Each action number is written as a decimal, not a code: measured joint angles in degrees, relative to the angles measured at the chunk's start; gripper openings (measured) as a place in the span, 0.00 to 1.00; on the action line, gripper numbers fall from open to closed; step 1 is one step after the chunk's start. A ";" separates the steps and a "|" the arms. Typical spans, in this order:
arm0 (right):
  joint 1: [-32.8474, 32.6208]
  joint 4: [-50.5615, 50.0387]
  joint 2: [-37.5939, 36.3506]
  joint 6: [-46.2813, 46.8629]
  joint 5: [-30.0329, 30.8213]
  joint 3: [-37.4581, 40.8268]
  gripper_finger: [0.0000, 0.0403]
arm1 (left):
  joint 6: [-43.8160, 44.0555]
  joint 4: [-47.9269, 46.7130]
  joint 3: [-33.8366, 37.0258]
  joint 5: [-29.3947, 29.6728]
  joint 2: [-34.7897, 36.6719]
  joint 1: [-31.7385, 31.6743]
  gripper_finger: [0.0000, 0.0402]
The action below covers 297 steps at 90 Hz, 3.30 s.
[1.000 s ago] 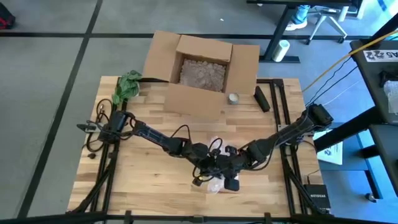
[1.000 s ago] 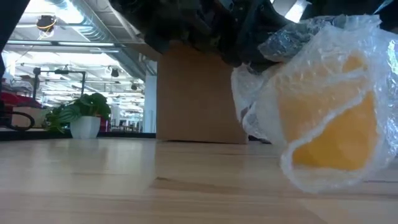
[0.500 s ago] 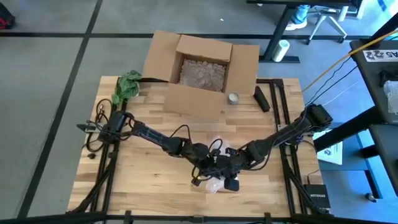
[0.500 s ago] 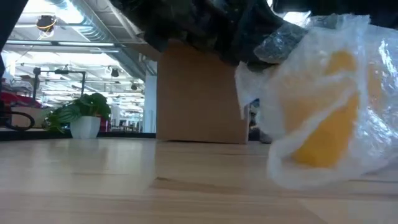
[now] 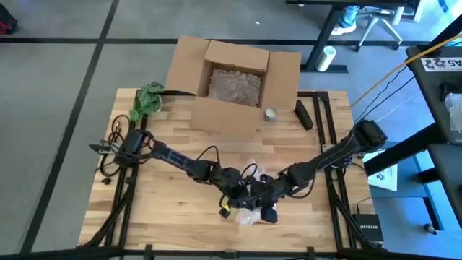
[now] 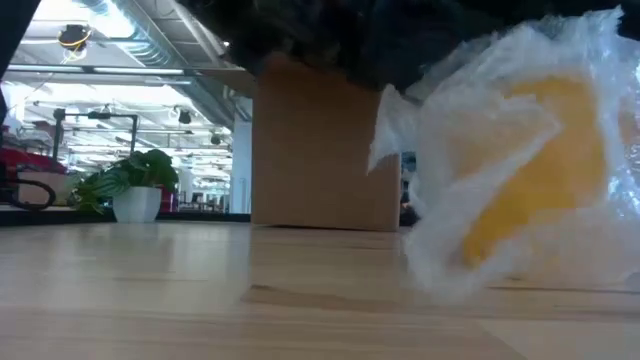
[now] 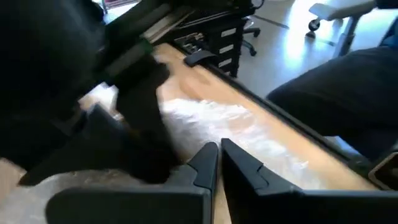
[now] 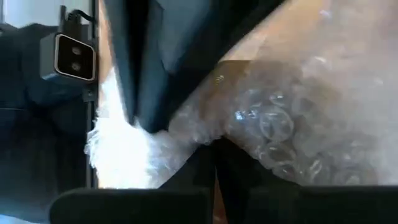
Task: Wrap mug
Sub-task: Wrap the yellow mug with the bubble wrap
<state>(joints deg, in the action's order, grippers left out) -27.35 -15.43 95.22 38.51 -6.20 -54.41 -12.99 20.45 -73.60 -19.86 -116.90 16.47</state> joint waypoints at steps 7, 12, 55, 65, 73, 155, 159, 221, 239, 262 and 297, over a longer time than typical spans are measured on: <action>0.00 0.94 0.00 0.11 -0.45 0.47 0.00 | -0.92 -1.42 0.00 -0.18 0.98 0.23 0.00; -0.04 0.93 0.01 0.25 -0.43 0.56 0.00 | -1.06 -1.52 -0.02 -0.27 1.45 0.30 0.00; 0.00 1.46 0.24 0.74 -0.44 0.76 0.00 | -3.54 -13.99 -0.26 4.01 4.13 0.53 0.00; 0.00 1.55 0.24 0.92 -0.41 0.76 0.00 | -3.62 -17.70 -0.26 7.77 5.48 0.51 0.00; 0.00 1.54 0.24 1.15 -0.41 0.76 0.00 | -2.66 -20.63 -0.28 12.60 6.61 0.48 0.00; -0.06 1.90 0.24 1.57 -0.23 0.76 0.00 | 6.72 -35.43 2.03 33.13 12.35 -7.56 0.47; -0.06 1.91 0.24 1.57 -0.23 0.76 0.00 | 6.87 -35.91 2.03 33.20 12.35 -8.23 0.48; -0.07 2.06 0.24 1.59 0.64 0.76 0.00 | 0.15 -30.11 2.03 35.18 13.97 -7.47 0.51; -0.07 2.07 0.24 1.59 0.64 0.74 0.00 | -3.97 -25.39 2.03 40.19 14.31 -5.86 0.48; -0.07 2.06 0.24 1.52 0.63 0.74 0.00 | -5.13 -24.22 2.03 39.66 14.31 -4.55 0.13; -0.02 2.06 0.24 0.43 0.64 0.74 0.00 | -6.76 -19.06 2.03 33.27 14.31 -1.64 0.00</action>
<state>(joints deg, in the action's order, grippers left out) -27.38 -13.37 95.46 38.94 -5.56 -53.67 -19.75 1.39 -71.57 13.41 -102.59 14.82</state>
